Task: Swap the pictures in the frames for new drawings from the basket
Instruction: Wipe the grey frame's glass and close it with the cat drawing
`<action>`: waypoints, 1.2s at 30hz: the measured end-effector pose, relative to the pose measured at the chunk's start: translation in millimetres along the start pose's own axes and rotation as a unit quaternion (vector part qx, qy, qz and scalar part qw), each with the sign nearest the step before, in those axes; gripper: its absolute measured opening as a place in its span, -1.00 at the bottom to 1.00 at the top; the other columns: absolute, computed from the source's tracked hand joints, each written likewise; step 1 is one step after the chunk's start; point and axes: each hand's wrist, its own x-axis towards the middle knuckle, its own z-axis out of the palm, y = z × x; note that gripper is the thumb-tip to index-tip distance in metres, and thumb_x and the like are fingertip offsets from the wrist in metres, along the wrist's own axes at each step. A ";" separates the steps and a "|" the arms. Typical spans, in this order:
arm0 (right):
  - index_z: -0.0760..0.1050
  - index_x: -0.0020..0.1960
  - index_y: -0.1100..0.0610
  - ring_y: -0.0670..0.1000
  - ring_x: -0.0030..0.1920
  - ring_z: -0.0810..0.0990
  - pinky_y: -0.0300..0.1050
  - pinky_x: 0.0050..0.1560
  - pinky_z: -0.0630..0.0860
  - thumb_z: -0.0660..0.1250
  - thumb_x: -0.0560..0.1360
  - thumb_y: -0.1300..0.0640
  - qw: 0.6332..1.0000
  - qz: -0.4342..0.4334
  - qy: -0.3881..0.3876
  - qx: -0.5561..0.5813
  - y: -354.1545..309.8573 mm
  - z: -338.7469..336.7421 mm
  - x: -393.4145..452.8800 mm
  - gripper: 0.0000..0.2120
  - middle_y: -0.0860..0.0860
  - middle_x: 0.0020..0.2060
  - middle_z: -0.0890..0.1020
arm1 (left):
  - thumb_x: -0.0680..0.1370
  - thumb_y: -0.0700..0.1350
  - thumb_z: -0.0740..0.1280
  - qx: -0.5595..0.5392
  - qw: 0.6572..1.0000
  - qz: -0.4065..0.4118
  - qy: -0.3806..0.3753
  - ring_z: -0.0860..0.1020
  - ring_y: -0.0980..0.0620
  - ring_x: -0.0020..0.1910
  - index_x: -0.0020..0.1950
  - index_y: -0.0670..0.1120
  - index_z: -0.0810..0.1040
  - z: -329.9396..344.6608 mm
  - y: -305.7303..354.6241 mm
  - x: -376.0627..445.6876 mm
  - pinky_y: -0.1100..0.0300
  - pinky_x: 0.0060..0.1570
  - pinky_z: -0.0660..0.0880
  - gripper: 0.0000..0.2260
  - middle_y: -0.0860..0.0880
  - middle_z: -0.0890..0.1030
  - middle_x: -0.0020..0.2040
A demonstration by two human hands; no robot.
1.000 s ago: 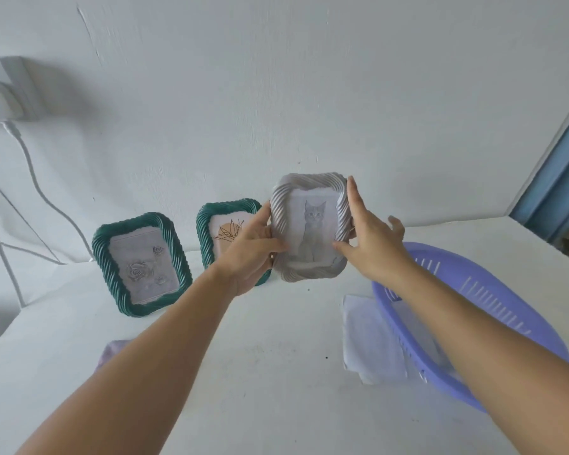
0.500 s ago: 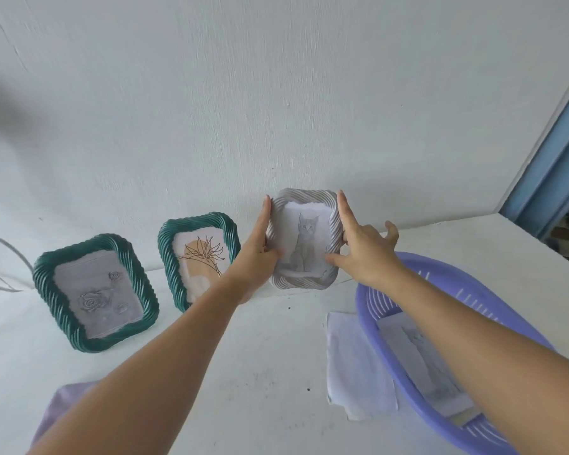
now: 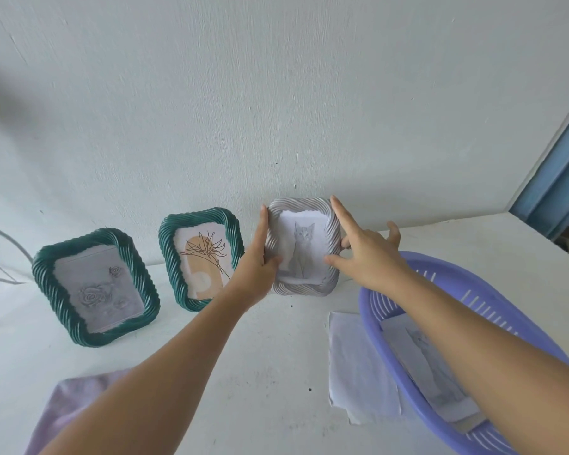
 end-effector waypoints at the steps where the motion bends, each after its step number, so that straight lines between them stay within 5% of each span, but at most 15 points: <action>1: -0.40 0.53 -0.35 -0.02 0.12 0.63 0.27 0.49 -0.17 0.35 0.54 -0.19 1.000 -0.001 -0.002 0.002 0.2 -0.6 -2.2 -0.04 -0.13 0.00 0.65 | 0.61 -0.34 0.20 0.009 1.000 0.004 -0.001 0.37 0.01 -0.29 0.56 0.41 -0.24 0.3 -1.3 -1.5 0.13 -0.26 0.42 -0.11 -0.09 0.36 -0.20; 7: -0.48 0.50 -0.35 -0.01 0.18 0.63 0.30 0.50 -0.16 0.25 0.60 -0.18 1.000 0.000 -0.003 -0.001 -0.7 1.8 -13.9 -0.10 -0.11 0.08 0.67 | 0.62 -0.32 0.23 0.048 0.999 0.019 0.003 0.39 0.00 -0.31 0.58 0.35 -0.26 0.4 -0.7 -10.4 0.09 -0.25 0.49 -0.11 -0.13 0.38 -0.23; 12: -0.52 0.48 -0.35 0.00 0.22 0.60 0.32 0.50 -0.13 0.25 0.62 -0.15 1.000 0.011 -0.023 0.010 -3.2 2.7 -19.8 -0.08 -0.09 0.13 0.65 | 0.63 -0.26 0.24 0.074 0.997 0.012 0.011 0.56 -0.25 -0.19 0.57 0.38 -0.28 0.8 2.7 -18.6 -0.12 -0.10 0.57 -0.13 -0.26 0.52 -0.12; 18: -0.52 0.49 -0.32 0.10 0.22 0.56 0.28 0.45 0.08 0.28 0.58 -0.18 1.000 0.005 -0.021 0.008 0.9 3.1 -18.6 -0.04 0.01 0.10 0.62 | 0.62 -0.18 0.29 0.135 0.990 0.009 0.027 0.61 -0.12 -0.12 0.55 0.39 -0.33 -0.1 11.6 -21.9 -0.12 -0.03 0.61 -0.11 -0.15 0.55 -0.01; 21: -0.37 0.60 -0.17 0.20 0.16 0.47 0.16 0.26 0.39 0.31 0.55 -0.21 0.999 -0.014 0.036 -0.007 7.4 4.4 -23.1 -0.04 0.09 0.12 0.47 | 0.64 -0.10 0.30 0.192 0.979 0.001 0.062 0.55 -0.07 -0.05 0.60 0.26 -0.32 4.6 19.4 -36.0 0.04 -0.01 0.54 -0.14 -0.10 0.45 0.17; 27: -0.26 0.64 -0.12 0.14 0.08 0.37 0.06 0.22 0.40 0.34 0.55 -0.16 0.994 0.019 0.093 0.052 17.0 -12.1 -61.0 -0.07 0.05 0.10 0.35 | 0.62 -0.08 0.34 0.298 0.942 0.055 0.142 0.36 -0.18 0.21 0.66 -0.04 -0.21 8.5 24.8 -71.2 -0.04 0.31 0.33 -0.16 -0.19 0.36 0.32; 32: -0.26 0.62 -0.20 0.10 0.19 0.53 0.11 0.18 0.50 0.28 0.55 -0.27 0.991 0.091 -0.061 0.071 11.4 -25.1 -102.0 -0.11 0.04 0.24 0.47 | 0.63 0.00 0.33 0.228 0.974 0.005 -0.003 0.56 -0.08 0.07 0.57 0.00 0.19 29.3 45.5 -110.4 0.03 0.10 0.48 -0.44 -0.05 0.61 0.09; 36: -0.27 0.60 -0.27 -0.01 0.01 0.62 0.03 0.16 0.53 0.31 0.53 -0.30 0.979 0.099 -0.144 0.101 2.9 -31.1 -129.1 -0.10 -0.06 0.00 0.62 | 0.62 0.03 0.33 0.161 0.973 -0.116 -0.120 0.61 -0.09 0.00 0.54 -0.01 0.23 52.3 50.1 -120.9 0.06 -0.02 0.52 -0.46 -0.04 0.67 -0.08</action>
